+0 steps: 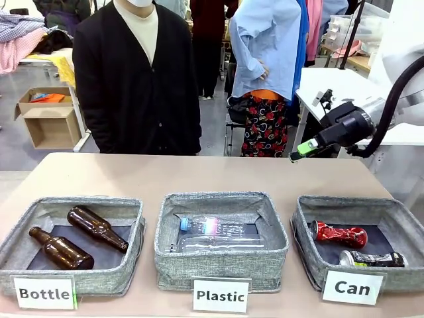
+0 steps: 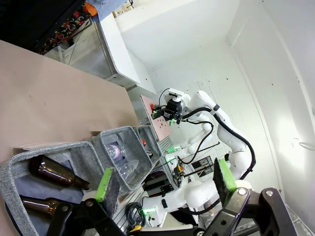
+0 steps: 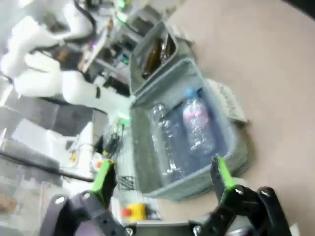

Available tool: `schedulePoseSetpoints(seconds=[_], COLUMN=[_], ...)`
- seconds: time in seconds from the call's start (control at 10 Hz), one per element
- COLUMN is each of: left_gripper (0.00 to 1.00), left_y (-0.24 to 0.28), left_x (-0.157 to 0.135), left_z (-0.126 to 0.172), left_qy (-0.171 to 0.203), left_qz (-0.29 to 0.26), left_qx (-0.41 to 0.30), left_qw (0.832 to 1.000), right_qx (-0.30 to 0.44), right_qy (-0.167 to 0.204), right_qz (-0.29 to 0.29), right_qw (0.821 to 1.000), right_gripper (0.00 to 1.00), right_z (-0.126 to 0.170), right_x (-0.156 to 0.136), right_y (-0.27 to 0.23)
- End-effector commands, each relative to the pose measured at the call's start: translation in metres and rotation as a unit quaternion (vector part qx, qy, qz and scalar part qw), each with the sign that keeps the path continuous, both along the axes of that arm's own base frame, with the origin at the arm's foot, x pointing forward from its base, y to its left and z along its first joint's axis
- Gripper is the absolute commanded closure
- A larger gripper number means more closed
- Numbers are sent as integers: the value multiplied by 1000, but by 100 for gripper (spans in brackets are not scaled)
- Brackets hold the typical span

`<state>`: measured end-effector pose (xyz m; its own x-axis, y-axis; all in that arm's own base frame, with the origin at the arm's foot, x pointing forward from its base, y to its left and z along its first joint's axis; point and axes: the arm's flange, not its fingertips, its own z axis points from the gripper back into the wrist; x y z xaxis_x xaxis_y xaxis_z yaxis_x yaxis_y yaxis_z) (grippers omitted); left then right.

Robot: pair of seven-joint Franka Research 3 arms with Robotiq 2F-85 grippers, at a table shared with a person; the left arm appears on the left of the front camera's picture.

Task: Sort the can waste into the basket.
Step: Pick up the can waste from the table and place it in the right Fabric basket.

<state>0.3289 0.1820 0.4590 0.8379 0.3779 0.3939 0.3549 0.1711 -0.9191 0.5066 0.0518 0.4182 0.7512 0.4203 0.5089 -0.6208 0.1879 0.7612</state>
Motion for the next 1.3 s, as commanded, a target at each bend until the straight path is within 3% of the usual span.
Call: schedulePoseSetpoints(seconds=[0.0,0.2,0.4,0.5,1.2], left_gripper=[0,0,0,0,0], left_y=[-2,-2,-2,-2,-2], left_x=[-3,-3,-3,-3,-3], left_z=[1,1,1,1,1], left_qy=[-3,-3,-3,-3,-3], left_qz=[-6,-6,-6,-6,-6], left_qx=[-1,-1,-1,-1,-1], left_qw=[1000,1000,1000,1000,1000], right_qx=[38,46,28,29,29], right_qy=[115,183,179,182,182], right_qz=[-48,-113,-272,-111,-111], right_qw=[991,976,945,977,977], right_gripper=[0,0,0,0,0], right_z=[15,9,0,3,3], right_x=[-17,-22,-17,-17,-17], right_y=[7,6,-4,0,0])
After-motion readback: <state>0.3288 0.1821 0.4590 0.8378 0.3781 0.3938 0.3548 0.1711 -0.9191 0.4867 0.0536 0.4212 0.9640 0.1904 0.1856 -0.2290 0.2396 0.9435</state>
